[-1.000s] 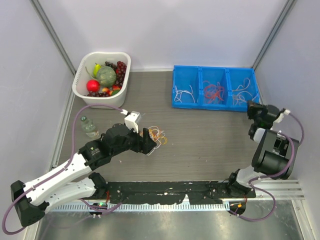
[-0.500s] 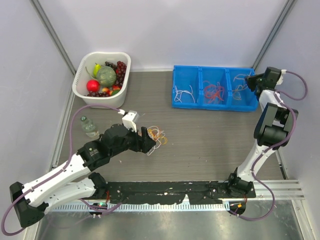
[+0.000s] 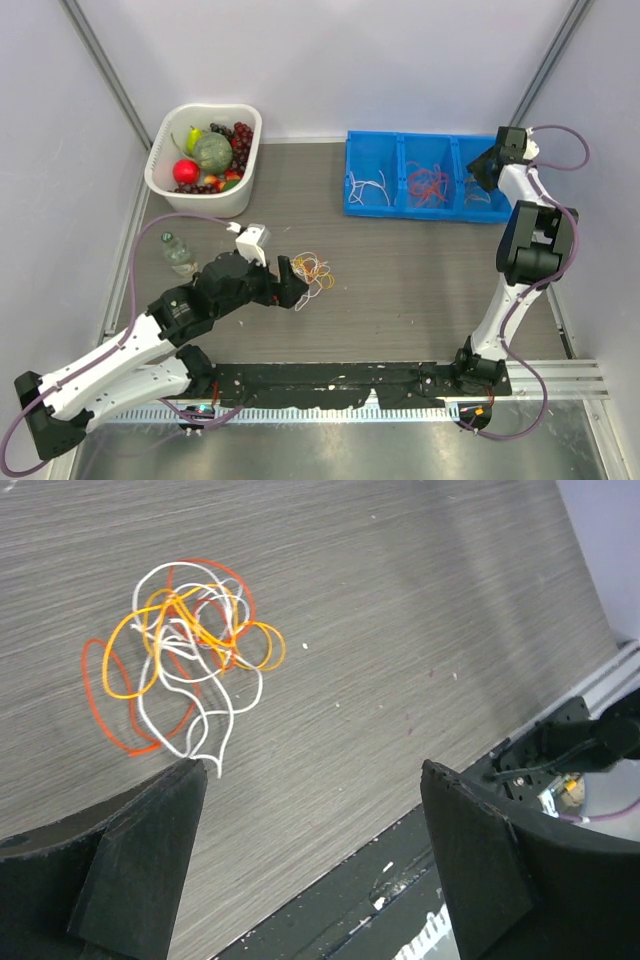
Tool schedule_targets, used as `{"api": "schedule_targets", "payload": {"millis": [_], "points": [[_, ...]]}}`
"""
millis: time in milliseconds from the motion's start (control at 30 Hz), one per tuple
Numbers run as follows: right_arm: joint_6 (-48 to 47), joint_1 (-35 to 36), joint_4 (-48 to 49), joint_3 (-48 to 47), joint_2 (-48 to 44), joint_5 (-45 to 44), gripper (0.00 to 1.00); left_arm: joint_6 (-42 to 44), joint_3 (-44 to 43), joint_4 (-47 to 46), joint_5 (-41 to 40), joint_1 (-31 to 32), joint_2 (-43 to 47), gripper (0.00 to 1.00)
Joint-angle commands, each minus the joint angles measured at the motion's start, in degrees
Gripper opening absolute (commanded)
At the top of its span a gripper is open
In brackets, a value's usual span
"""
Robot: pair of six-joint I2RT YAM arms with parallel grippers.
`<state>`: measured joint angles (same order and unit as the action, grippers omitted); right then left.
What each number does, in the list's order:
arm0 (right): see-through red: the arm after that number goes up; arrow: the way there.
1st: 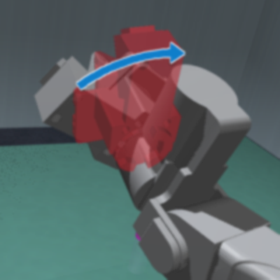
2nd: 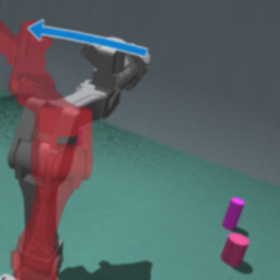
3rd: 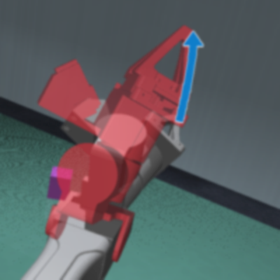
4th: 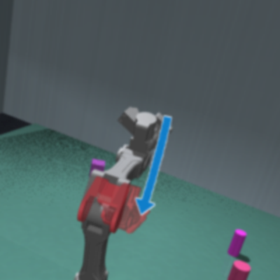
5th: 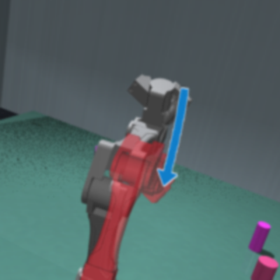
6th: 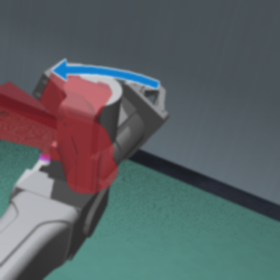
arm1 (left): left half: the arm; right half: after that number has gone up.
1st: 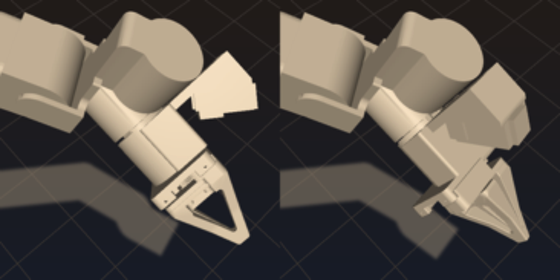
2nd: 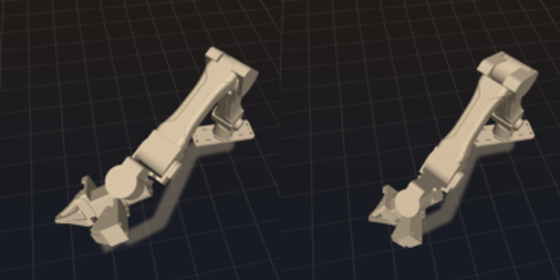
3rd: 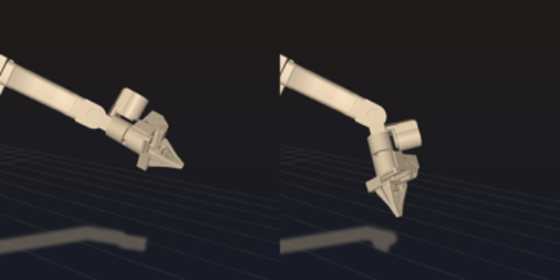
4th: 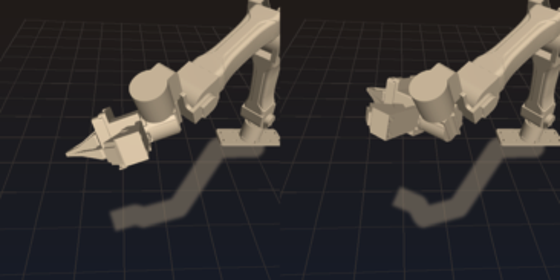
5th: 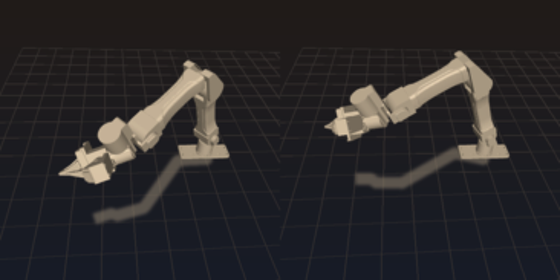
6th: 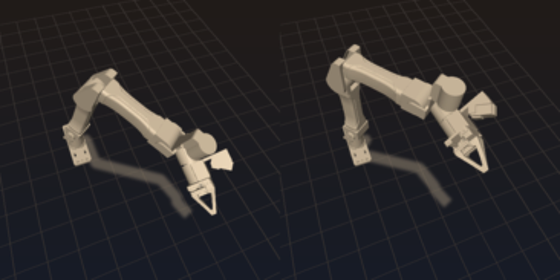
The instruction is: Untangle the cables
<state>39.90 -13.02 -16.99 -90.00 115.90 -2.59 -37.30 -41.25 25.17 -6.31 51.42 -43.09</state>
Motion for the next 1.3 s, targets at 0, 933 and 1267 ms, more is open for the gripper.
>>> {"api": "schedule_targets", "payload": {"millis": [0, 933, 1267], "points": [[-10.18, 2.72, -7.43, -2.56, -11.12, -12.77, 0.55, -0.32, 0.74, 2.51, -7.21, 0.0, 0.38, 0.94], [-6.5, 53.97, 32.02, 43.5, -30.29, 25.71, 0.52, -8.31, 0.82, -7.06, -1.34, -17.23, -26.87, 0.56], [-5.53, 55.73, 34.75, 43.94, -28.18, 26.85, 0.49, -7.44, -0.75, -6.37, -0.63, -17.23, -35.04, 0.16]]}}
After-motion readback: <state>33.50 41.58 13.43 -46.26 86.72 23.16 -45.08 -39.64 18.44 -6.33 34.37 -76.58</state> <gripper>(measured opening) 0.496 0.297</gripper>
